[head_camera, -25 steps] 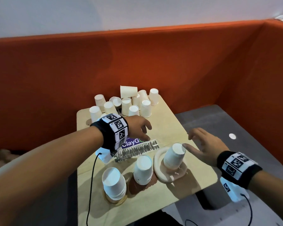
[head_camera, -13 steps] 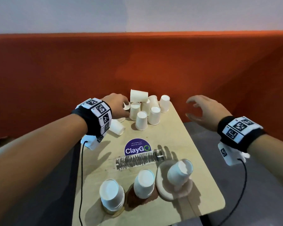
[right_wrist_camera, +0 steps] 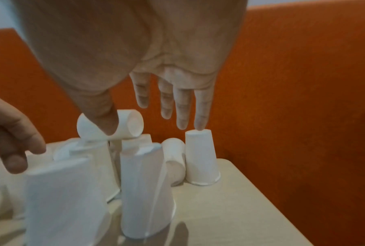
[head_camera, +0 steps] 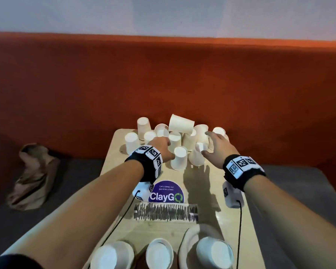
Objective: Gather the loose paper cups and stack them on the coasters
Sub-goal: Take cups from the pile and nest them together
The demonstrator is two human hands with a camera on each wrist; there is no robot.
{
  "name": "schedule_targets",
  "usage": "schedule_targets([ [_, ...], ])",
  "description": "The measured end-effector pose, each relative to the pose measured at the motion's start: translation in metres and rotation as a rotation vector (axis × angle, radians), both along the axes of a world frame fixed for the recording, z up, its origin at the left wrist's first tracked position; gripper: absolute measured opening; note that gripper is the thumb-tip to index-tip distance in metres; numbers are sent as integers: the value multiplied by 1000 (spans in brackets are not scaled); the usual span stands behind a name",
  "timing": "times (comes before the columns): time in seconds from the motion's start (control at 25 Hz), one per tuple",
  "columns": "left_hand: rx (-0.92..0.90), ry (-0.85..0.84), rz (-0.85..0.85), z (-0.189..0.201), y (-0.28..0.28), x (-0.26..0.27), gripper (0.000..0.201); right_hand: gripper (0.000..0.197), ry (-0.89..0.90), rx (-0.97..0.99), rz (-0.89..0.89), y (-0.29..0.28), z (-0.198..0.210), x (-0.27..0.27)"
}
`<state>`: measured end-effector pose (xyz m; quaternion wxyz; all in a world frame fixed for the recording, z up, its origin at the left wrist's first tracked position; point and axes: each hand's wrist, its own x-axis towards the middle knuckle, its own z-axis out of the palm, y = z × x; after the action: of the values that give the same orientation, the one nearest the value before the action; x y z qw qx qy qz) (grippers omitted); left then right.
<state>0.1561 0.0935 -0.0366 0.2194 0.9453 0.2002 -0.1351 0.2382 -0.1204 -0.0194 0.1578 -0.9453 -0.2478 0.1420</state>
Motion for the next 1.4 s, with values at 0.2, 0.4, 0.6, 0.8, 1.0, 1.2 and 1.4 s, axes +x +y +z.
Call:
schedule_targets([
  [0.2, -58, 42, -68, -37, -8, 6, 69, 68, 34, -97, 158, 5, -36, 15],
  [0.4, -250, -20, -2, -63, -17, 7, 82, 55, 30, -105, 235, 5, -52, 10],
  [0.6, -367, -85, 115, -72, -23, 7, 72, 47, 17, -22, 174, 2, -57, 4],
  [0.8, -336, -75, 31, -50, -16, -5, 73, 43, 62, 81, 38, -7, -49, 2],
  [1.0, -357, -117, 3, -1, 11, -35, 63, 40, -15, 252, -83, -27, 7, -14],
  [1.2, -330, -241, 18, 40, 27, -85, 70, 35, -210, 618, -216, -46, 68, -72],
  [1.4, -408, -480, 48, 76, 29, -151, 53, 36, -310, 752, -170, -31, 102, -142],
])
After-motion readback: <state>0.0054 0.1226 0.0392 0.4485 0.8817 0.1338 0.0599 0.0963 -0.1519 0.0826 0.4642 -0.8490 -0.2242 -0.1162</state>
